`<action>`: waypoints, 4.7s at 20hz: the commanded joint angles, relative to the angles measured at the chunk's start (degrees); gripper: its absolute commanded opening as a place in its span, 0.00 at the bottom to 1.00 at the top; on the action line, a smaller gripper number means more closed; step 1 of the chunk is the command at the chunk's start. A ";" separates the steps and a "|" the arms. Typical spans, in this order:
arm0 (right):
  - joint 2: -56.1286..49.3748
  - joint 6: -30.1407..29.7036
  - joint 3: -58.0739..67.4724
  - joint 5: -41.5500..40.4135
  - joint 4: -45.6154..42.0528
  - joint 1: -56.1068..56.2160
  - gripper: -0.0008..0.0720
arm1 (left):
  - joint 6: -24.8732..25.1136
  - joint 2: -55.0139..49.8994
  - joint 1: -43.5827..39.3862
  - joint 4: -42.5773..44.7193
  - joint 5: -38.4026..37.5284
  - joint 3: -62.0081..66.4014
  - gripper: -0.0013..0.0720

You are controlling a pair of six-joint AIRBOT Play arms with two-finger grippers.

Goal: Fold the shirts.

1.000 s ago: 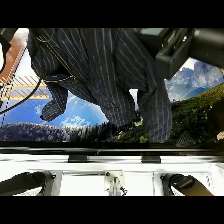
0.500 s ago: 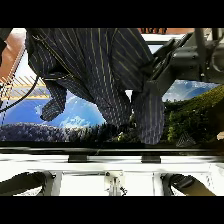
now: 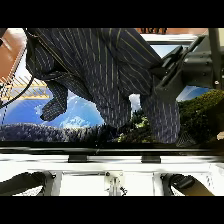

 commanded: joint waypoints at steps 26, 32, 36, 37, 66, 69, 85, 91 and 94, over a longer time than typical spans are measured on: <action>-13.27 -20.09 0.59 -27.32 38.05 0.00 0.86 | 0.11 1.29 -5.09 0.59 -4.22 0.07 0.10; -15.67 -19.50 0.61 -26.47 36.85 0.00 0.17 | 0.07 1.31 -5.09 0.33 -3.21 0.09 0.11; -14.23 -20.22 0.61 -31.98 36.92 0.00 0.15 | -0.66 1.42 -5.55 0.15 -3.82 0.09 0.74; -13.64 -20.81 0.61 -33.22 36.87 0.00 0.15 | -1.60 1.57 -6.01 0.15 -3.87 0.09 0.95; 0.44 36.15 0.61 -40.46 -33.64 -37.29 0.14 | -1.42 10.86 -10.91 0.24 -16.26 0.07 0.94; 0.92 36.17 0.59 -40.26 -34.53 -41.66 0.14 | -1.46 10.86 -10.93 0.22 -16.26 0.07 0.94; -6.56 46.45 0.55 -51.47 -35.04 -57.99 0.14 | -2.97 10.88 -10.93 0.20 -16.28 0.07 0.94; -13.60 47.30 1.57 -61.86 -38.93 -59.39 0.14 | -2.97 10.88 -10.93 0.20 -16.31 0.07 0.94; -15.63 48.11 3.13 -62.40 -39.04 -63.56 0.15 | -2.99 10.86 -10.93 0.20 -16.33 0.07 0.94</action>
